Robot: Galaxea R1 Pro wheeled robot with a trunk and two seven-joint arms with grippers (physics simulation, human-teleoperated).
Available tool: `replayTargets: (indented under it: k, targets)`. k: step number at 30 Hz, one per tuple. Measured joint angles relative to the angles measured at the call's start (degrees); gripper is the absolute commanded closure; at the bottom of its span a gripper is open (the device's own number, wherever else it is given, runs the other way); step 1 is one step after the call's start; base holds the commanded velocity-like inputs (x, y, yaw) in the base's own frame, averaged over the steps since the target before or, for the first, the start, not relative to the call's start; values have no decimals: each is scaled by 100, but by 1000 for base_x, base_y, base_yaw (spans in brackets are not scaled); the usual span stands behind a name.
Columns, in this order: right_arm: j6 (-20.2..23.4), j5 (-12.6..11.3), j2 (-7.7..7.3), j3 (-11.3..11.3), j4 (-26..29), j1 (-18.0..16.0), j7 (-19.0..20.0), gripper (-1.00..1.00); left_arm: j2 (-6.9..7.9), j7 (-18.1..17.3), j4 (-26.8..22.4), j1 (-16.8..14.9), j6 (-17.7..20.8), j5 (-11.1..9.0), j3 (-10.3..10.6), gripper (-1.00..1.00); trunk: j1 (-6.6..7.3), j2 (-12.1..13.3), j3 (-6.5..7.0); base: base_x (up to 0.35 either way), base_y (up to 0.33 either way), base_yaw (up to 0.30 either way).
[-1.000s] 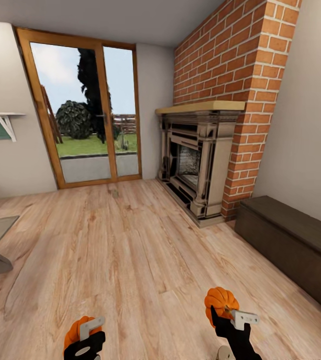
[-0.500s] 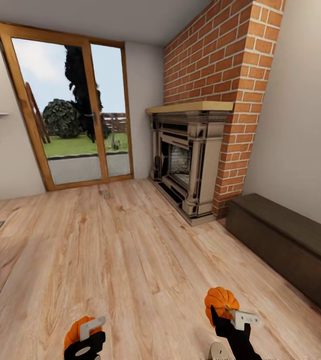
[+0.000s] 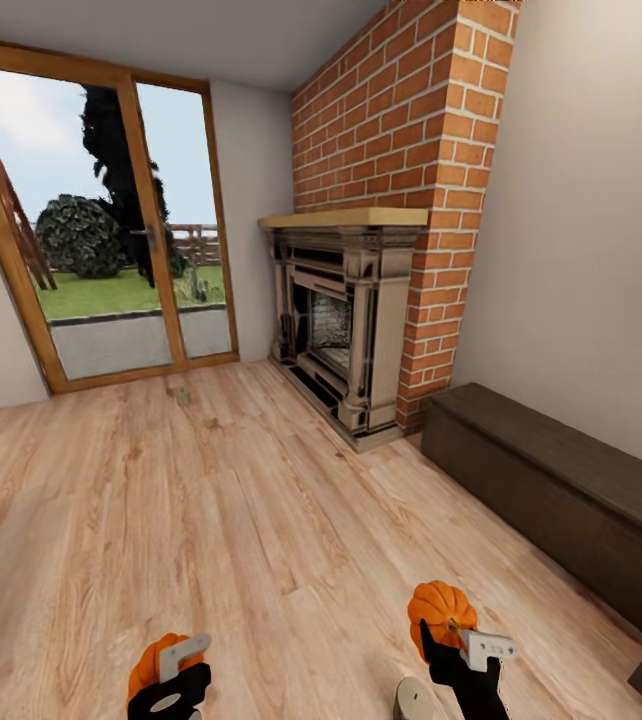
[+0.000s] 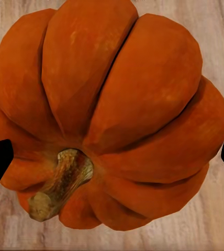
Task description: Place each of the two pumpkins and all three candles from the living room inside a cabinet in the living room (use any cabinet), then make sure every cabinet is closed, and position the cauldron so it is next to a table in the living room.
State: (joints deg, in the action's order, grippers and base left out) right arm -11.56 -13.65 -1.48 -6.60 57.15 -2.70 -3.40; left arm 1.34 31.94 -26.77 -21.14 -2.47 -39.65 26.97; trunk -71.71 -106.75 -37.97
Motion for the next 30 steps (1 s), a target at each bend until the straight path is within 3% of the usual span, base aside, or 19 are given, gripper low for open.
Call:
replayTargets:
  k: [4,5,8,9,10,12,13,20,30]
  targets:
    - [462,-16,75,28,330,-132,-198,100,0,1,-3,0,-1,3,-2,100,88,160,73,0,0,-2]
    - [1096,-77,85,48,388,-407,-515,100,4,3,-4,1,0,4,-9,100,110,201,89,0,0,0]
    - [1778,-147,90,46,757,-1147,-713,100,7,1,-1,0,-2,-2,-21,100,176,321,145,0,0,0]
    - [2086,-265,91,49,738,-1356,-741,100,9,1,0,0,-2,-3,-26,100,198,362,163,0,0,0]
    - [2711,-630,88,69,594,-1754,-783,100,14,2,2,-1,-2,-2,-38,100,219,403,180,0,0,0]
    - [3553,-967,70,116,888,-2172,-810,100,16,1,1,0,-2,-5,-43,100,264,482,217,0,0,0]
    - [3730,-1031,62,166,990,-2227,-812,100,17,1,-1,0,-1,-7,-44,100,286,521,235,0,0,0]
    - [4055,-1126,1,460,1708,-2179,-820,100,15,2,-4,1,-6,-1,-47,100,440,802,360,0,0,0]
    - [4081,-1151,-6,482,1890,-1980,-814,100,17,13,-6,0,-165,5,-45,100,659,1204,539,0,0,-36]
